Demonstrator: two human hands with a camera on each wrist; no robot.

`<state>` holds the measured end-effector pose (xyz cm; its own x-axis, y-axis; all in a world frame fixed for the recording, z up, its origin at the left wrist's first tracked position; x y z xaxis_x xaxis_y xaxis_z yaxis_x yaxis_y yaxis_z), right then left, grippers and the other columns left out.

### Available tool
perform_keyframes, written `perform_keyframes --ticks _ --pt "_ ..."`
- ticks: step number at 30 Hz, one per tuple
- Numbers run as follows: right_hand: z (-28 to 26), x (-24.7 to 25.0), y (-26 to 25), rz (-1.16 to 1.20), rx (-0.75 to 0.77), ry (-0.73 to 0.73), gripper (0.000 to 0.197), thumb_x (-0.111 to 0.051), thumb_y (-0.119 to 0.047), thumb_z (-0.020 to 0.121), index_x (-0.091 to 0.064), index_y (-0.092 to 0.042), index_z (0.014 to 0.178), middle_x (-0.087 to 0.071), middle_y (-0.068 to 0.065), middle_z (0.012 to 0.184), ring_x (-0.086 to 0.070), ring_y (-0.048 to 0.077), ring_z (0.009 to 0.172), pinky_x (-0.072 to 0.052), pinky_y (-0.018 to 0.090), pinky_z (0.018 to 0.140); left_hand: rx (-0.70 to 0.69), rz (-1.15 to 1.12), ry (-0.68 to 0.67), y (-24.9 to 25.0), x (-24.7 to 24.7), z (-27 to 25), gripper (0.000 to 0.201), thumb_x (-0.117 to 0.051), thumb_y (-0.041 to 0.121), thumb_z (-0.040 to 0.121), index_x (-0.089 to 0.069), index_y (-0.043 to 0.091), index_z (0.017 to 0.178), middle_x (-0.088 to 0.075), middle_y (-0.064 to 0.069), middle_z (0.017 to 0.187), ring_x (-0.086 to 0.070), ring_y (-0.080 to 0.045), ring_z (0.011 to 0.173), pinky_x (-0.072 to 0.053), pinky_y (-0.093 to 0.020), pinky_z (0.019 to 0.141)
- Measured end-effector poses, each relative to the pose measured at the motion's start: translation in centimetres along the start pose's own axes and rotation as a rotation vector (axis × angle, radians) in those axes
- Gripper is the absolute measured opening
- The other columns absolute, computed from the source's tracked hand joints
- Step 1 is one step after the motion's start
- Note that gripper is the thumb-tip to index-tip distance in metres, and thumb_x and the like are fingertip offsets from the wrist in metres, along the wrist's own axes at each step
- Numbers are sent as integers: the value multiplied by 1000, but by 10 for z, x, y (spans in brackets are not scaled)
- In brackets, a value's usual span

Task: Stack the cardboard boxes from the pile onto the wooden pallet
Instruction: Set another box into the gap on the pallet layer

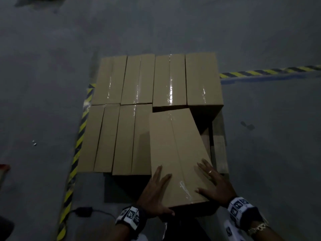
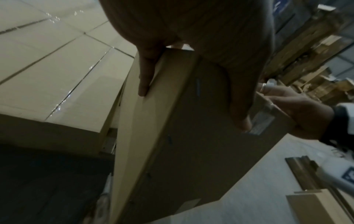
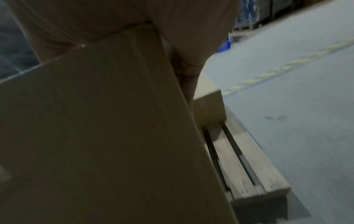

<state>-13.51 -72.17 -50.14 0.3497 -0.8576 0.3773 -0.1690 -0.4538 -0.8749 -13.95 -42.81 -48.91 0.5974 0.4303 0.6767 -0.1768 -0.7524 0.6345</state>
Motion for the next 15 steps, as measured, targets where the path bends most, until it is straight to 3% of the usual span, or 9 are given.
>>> perform_keyframes --ticks 3,7,13,15 --pt "25 -14 26 -9 -32 -20 93 -83 -58 69 -40 -42 150 -22 -28 162 -32 -5 145 -47 38 111 15 30 -56 -34 -22 20 134 -81 77 51 -5 44 158 25 7 165 -7 -34 155 -37 -55 113" --pt "51 -43 66 -7 -64 -13 92 -87 -45 73 -40 -39 151 -25 -26 162 -32 -3 145 -48 41 109 22 56 -110 -81 -48 46 133 -79 74 53 -2 43 157 26 6 165 -11 -38 153 -39 -57 111" --pt "87 -94 127 -70 -73 39 97 -88 -38 75 -34 -36 155 -28 -20 162 -33 4 147 -44 54 110 -48 91 -101 -155 -86 78 121 -78 66 65 -11 31 160 16 -3 168 -15 -36 153 -43 -53 108" --pt "96 -109 144 -84 -46 36 97 -88 -35 76 -33 -31 156 -27 -16 163 -32 7 148 -44 55 110 -78 110 -89 -177 -100 82 118 -78 60 66 -15 25 160 11 -7 168 -8 -34 155 -39 -55 111"
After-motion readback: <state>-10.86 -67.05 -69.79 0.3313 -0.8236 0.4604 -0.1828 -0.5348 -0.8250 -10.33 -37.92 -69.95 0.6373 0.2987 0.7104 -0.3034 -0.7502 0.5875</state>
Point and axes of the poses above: each hand's wrist, its own z-axis towards the middle knuckle, its own x-axis out of the back of the hand, y = z × x, the point moved 3 cm from there along z, towards the middle knuckle
